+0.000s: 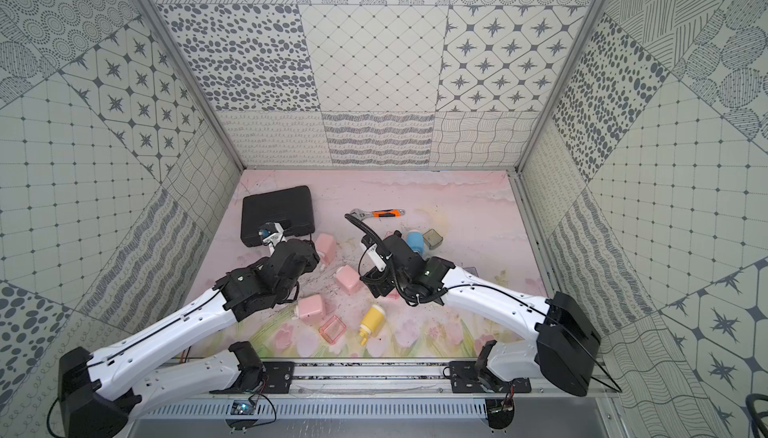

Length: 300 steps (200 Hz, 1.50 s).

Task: Put the tray back into the pencil sharpener
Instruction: Adjust the pencil sharpener at the center of the board.

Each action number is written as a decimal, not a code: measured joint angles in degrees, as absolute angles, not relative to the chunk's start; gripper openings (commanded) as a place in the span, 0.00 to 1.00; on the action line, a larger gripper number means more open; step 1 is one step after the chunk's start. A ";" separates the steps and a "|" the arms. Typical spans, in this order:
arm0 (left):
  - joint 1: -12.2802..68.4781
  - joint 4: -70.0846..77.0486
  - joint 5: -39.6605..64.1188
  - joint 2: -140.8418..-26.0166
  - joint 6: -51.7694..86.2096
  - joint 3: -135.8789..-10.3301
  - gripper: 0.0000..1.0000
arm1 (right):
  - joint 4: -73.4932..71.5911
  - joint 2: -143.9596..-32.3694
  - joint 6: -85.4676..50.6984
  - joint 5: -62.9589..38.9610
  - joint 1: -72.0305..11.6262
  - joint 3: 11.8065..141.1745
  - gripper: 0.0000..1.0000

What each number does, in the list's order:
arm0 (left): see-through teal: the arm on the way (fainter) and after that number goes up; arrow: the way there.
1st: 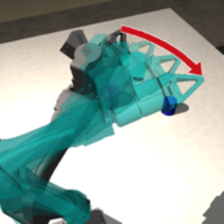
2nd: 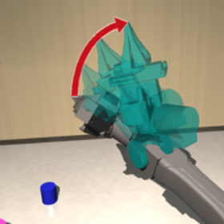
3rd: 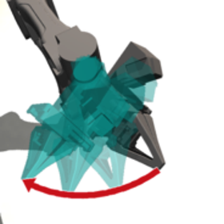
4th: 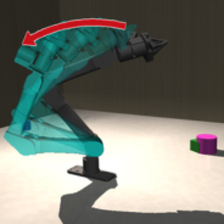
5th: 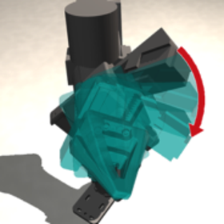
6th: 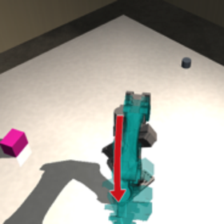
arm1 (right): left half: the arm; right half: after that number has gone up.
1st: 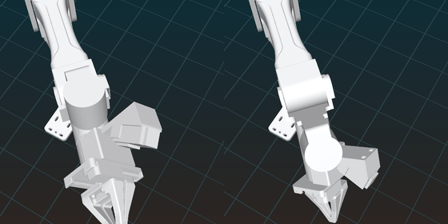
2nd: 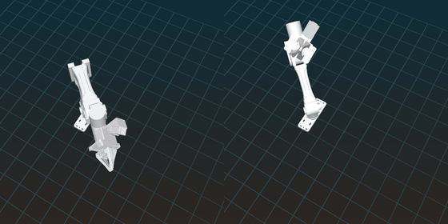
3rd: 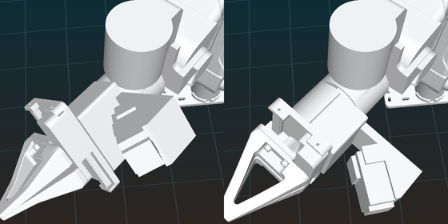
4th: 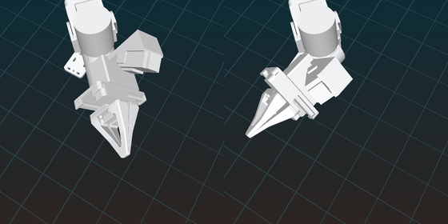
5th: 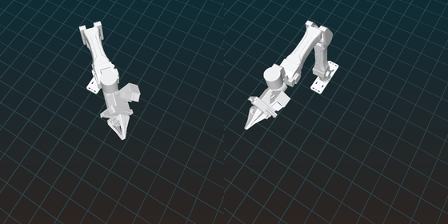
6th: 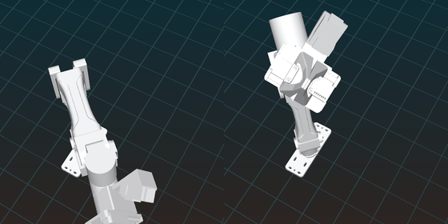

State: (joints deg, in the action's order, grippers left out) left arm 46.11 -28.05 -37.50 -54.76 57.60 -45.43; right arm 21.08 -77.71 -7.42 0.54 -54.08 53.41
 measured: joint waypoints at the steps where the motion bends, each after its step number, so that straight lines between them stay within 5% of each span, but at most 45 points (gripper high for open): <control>1: 46.04 -27.81 -37.58 -54.50 57.01 -45.34 0.66 | 20.93 -78.17 -7.20 0.58 -54.11 53.63 0.80; 101: 44.51 -21.89 -39.16 -37.76 9.61 -43.83 0.73 | 19.90 -99.11 -5.32 -5.82 -56.14 68.53 0.86; 176: 44.45 -26.17 -43.18 -29.34 3.84 -44.01 0.74 | 26.04 -105.21 -5.56 -2.42 -57.23 72.69 0.81; 300: 44.31 -31.29 -46.72 -26.87 1.80 -46.89 0.77 | 31.81 -108.92 -4.99 -2.02 -57.52 77.71 0.52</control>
State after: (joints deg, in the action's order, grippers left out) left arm 44.31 -31.29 -46.72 -26.87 1.80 -46.89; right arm 31.81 -108.92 -4.99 -2.02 -57.52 77.71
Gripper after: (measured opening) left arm 0.757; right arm 0.595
